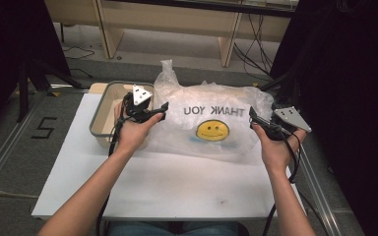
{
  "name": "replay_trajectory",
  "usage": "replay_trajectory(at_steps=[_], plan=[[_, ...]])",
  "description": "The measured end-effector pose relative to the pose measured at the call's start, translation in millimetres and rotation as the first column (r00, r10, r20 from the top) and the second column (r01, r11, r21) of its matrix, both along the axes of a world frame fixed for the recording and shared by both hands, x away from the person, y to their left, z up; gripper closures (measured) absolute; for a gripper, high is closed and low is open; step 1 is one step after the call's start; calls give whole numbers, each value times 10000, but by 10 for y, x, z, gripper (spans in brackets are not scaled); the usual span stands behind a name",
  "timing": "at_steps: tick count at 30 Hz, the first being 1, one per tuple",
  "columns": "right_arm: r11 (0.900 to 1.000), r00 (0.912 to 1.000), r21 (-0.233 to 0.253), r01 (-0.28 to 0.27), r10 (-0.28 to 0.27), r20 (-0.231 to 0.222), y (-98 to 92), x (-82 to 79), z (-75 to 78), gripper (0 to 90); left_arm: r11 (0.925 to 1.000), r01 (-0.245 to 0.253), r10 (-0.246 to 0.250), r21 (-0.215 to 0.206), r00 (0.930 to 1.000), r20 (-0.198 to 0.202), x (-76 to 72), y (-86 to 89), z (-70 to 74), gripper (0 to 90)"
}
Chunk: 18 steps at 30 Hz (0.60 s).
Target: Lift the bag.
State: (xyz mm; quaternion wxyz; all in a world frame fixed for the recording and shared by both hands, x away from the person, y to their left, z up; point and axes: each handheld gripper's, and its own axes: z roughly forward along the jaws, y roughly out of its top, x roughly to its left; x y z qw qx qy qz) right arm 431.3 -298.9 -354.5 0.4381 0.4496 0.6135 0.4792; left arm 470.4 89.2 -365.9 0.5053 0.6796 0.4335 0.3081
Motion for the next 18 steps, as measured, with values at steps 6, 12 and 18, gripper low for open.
replay_trajectory(at_steps=[6,12,18], plan=[[9999,9998,-26,-115,116,188,8,-39,13,207,10000,-29,29,1,10000,-18,-10,19,-18,319],[9980,9989,-446,-443,448,100,49,-84,-10,173,10000,-39,39,21,10000,-59,-18,23,-36,319],[9957,9971,-523,-765,762,-75,39,-105,-56,159,10000,-7,7,63,10000,-49,-18,19,-42,319]])
